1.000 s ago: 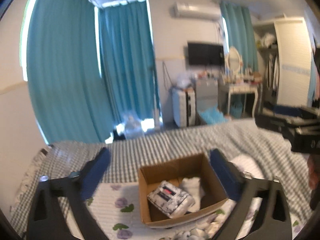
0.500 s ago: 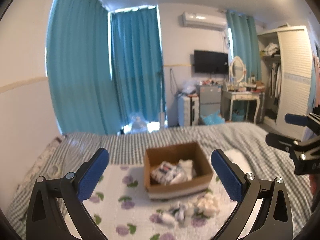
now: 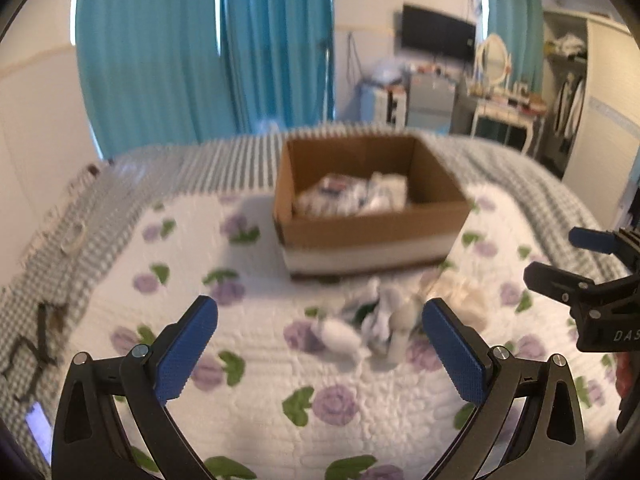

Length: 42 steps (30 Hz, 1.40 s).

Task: Organize soft objects
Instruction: 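Move the left tool to the white plush toy while the right tool approaches the lace scrunchie, then close the left tool on the white plush toy while the right tool grasps the cream lace scrunchie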

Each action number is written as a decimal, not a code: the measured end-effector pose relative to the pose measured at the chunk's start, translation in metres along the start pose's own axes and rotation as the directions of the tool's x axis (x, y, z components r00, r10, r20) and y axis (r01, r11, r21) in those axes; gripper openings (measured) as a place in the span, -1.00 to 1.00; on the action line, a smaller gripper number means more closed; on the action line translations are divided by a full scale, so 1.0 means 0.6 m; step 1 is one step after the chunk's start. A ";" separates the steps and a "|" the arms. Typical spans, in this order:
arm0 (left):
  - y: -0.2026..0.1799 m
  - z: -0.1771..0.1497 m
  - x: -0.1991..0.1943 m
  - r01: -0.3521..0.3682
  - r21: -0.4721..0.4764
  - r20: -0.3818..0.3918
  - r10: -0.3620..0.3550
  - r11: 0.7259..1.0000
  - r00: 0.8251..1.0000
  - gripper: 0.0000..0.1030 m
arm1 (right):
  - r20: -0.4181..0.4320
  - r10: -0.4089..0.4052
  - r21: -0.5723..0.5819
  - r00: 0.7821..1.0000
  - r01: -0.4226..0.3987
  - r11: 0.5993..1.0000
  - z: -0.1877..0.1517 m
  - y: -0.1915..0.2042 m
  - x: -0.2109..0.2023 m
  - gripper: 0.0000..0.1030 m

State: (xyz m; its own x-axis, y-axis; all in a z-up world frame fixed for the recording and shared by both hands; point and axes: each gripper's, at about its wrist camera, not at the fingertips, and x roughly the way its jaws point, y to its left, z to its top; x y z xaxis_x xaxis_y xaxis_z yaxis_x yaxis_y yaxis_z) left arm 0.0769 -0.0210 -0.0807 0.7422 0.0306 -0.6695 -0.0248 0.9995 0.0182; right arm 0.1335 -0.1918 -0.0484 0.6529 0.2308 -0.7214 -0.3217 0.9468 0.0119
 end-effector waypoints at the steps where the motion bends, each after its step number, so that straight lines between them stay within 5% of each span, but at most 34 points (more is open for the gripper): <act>1: 0.001 -0.004 0.016 0.006 -0.004 -0.021 -0.006 1.000 1.000 1.00 | -0.018 0.001 0.004 1.000 -0.001 1.000 -0.002 0.002 0.018 0.98; 8: -0.003 -0.024 0.086 0.046 0.010 -0.110 -0.044 0.999 0.993 1.00 | -0.160 0.054 0.064 0.986 -0.044 0.997 -0.025 0.004 0.145 0.47; 10: -0.007 -0.025 0.101 0.066 0.009 -0.127 -0.065 0.998 0.990 0.99 | -0.205 0.076 0.079 0.976 -0.061 0.995 -0.034 0.004 0.175 0.17; 12: -0.012 -0.025 0.115 0.077 0.021 -0.143 -0.073 0.997 0.987 0.99 | -0.228 0.090 0.096 0.969 -0.070 0.993 -0.038 -0.001 0.190 -0.54; 15: -0.017 -0.019 0.124 0.086 0.027 -0.126 -0.082 0.996 0.989 0.75 | -0.172 0.114 0.131 0.978 -0.092 0.987 -0.032 -0.017 0.170 -0.59; 19: -0.021 -0.012 0.146 0.121 0.024 -0.139 -0.117 0.992 0.983 0.71 | -0.102 0.097 0.142 0.990 -0.082 0.986 -0.018 -0.035 0.139 -0.59; 22: -0.033 -0.015 0.162 0.157 0.042 -0.164 -0.148 0.987 0.975 0.27 | -0.080 0.089 0.157 0.993 -0.075 0.985 -0.012 -0.043 0.132 -0.59; 24: -0.035 -0.014 0.166 0.179 0.044 -0.157 -0.170 0.983 0.973 0.26 | -0.086 0.095 0.161 0.992 -0.080 0.984 -0.013 -0.044 0.136 -0.59; 26: -0.036 -0.010 0.169 0.221 0.049 -0.154 -0.211 0.974 0.965 -0.15 | -0.097 0.097 0.156 0.991 -0.081 0.984 -0.016 -0.039 0.143 -0.59; 35: -0.046 -0.007 0.177 0.349 0.066 -0.229 -0.327 0.935 0.917 -0.19 | -0.099 0.112 0.160 0.989 -0.095 0.983 -0.025 -0.036 0.139 -0.59; 42: -0.044 -0.005 0.153 0.342 0.087 -0.233 -0.315 0.936 0.920 -0.37 | -0.074 0.106 0.172 0.992 -0.092 0.981 -0.027 -0.038 0.110 -0.59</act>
State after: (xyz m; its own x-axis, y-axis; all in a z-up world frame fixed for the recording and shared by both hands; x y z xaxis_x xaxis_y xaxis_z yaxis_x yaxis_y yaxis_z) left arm 0.1439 -0.0444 -0.1449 0.5350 -0.2874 -0.7945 0.2889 0.9459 -0.1476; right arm 0.1733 -0.2019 -0.1075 0.5627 0.3128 -0.7652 -0.2574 0.9459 0.1974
